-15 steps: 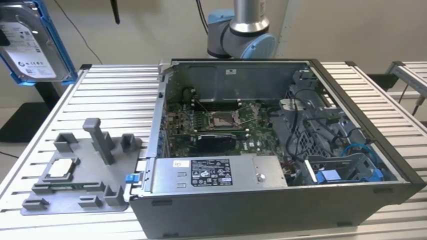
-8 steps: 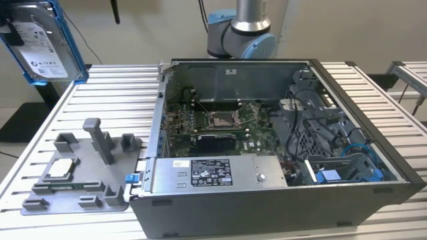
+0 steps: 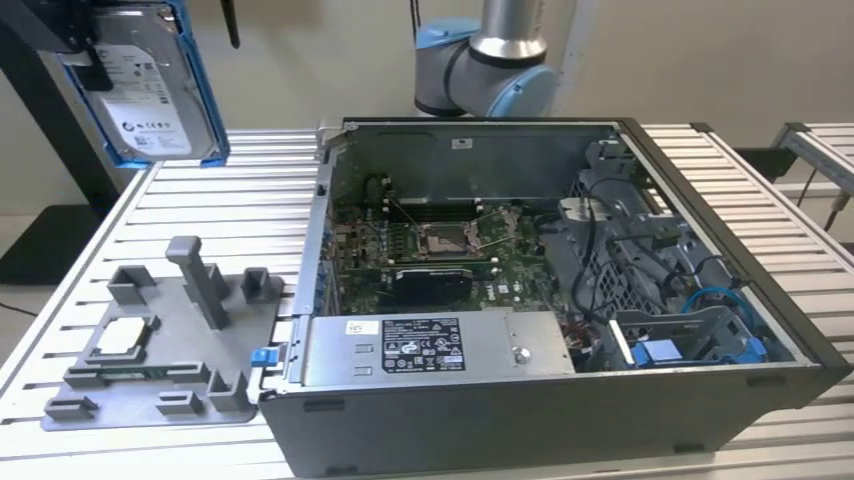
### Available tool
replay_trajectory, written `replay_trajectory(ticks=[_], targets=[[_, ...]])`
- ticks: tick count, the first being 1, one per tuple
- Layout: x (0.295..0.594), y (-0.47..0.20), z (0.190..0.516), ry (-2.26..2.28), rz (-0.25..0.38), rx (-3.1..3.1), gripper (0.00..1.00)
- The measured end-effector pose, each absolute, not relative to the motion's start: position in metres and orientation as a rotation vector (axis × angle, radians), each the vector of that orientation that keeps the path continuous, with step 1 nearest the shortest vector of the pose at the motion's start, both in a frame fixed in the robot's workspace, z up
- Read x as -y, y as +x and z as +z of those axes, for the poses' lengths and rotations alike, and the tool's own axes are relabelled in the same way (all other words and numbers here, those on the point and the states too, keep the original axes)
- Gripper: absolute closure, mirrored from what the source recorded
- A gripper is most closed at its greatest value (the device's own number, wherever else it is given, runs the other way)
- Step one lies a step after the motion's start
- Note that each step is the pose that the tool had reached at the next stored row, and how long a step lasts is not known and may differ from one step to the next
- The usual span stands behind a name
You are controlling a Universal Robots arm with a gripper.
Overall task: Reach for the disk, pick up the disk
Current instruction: 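Pick up the disk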
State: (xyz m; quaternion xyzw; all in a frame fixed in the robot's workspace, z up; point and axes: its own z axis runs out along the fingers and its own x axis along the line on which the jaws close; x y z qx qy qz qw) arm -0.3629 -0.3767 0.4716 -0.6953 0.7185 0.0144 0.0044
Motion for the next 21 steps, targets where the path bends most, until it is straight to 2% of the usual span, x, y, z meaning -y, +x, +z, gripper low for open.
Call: replay_trajectory(ticks=[21], targets=[[0.377,-0.26,0.472,-2.18,0.048,-2.252,1.0]])
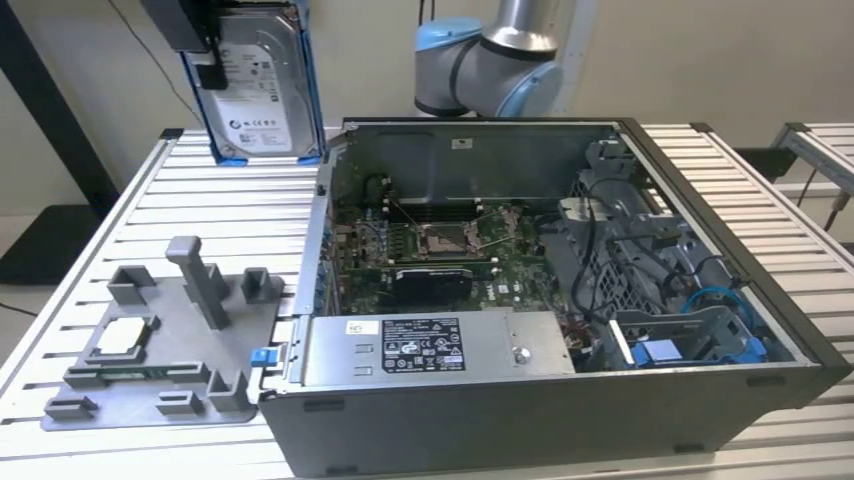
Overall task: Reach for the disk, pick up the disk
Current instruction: 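Pick up the disk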
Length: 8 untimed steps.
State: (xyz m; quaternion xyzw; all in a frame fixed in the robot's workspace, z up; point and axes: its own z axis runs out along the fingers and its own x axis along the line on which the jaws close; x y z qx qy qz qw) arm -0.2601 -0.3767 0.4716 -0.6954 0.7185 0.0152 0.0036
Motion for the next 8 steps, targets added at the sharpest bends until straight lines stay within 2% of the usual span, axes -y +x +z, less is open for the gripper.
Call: replay_trajectory(ticks=[8], targets=[[0.377,-0.226,0.472,-2.18,0.048,-2.252,1.0]])
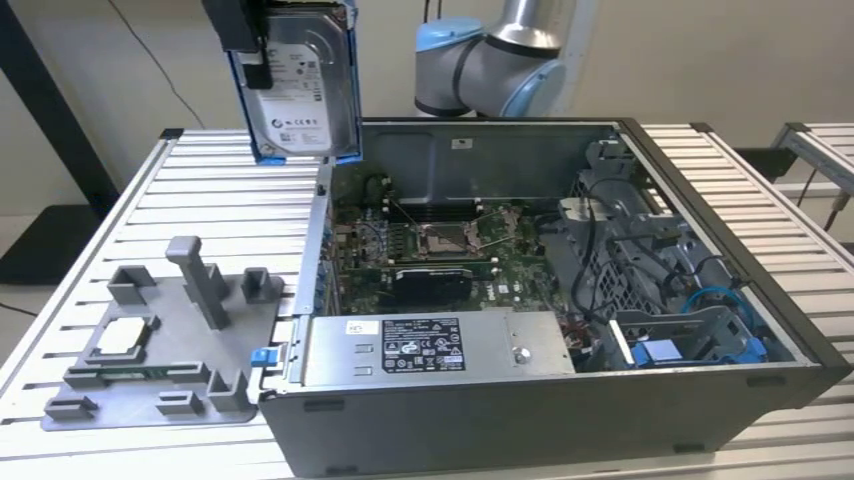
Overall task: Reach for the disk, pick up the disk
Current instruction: 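Pick up the disk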
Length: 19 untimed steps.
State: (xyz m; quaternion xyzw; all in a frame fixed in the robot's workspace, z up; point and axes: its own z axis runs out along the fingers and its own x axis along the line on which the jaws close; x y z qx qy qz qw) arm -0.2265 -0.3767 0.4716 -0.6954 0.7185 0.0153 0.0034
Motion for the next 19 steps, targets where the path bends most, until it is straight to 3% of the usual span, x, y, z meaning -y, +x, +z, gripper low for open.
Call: replay_trajectory(ticks=[19], targets=[[0.377,-0.17,0.474,-2.181,0.048,-2.254,1.0]])
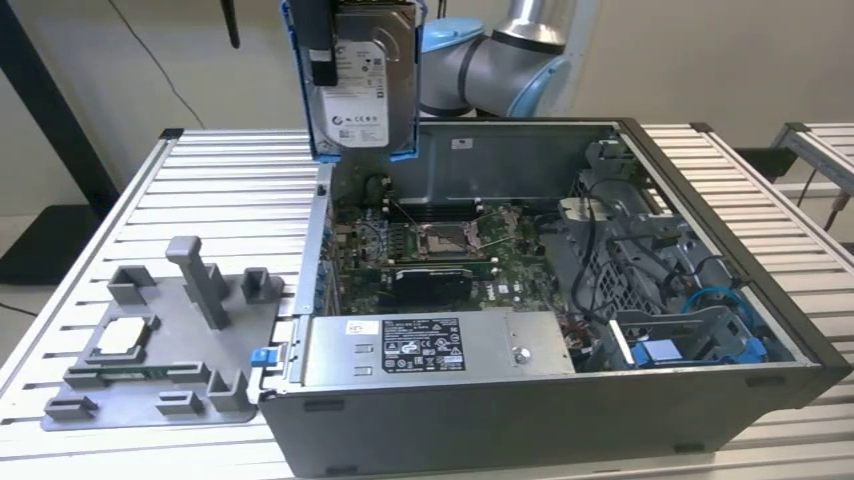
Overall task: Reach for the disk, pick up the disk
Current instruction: 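Pick up the disk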
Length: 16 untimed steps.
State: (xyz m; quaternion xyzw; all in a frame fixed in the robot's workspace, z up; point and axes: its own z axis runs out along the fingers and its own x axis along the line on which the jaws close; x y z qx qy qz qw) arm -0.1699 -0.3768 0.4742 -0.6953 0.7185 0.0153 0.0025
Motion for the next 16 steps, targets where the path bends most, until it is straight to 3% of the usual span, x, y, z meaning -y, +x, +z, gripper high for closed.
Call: replay_trajectory(ticks=[8,16], targets=[[0.377,-0.166,0.502,-2.185,0.055,-2.258,1.0],[0.377,-0.162,0.503,-2.187,0.058,-2.26,1.0]])
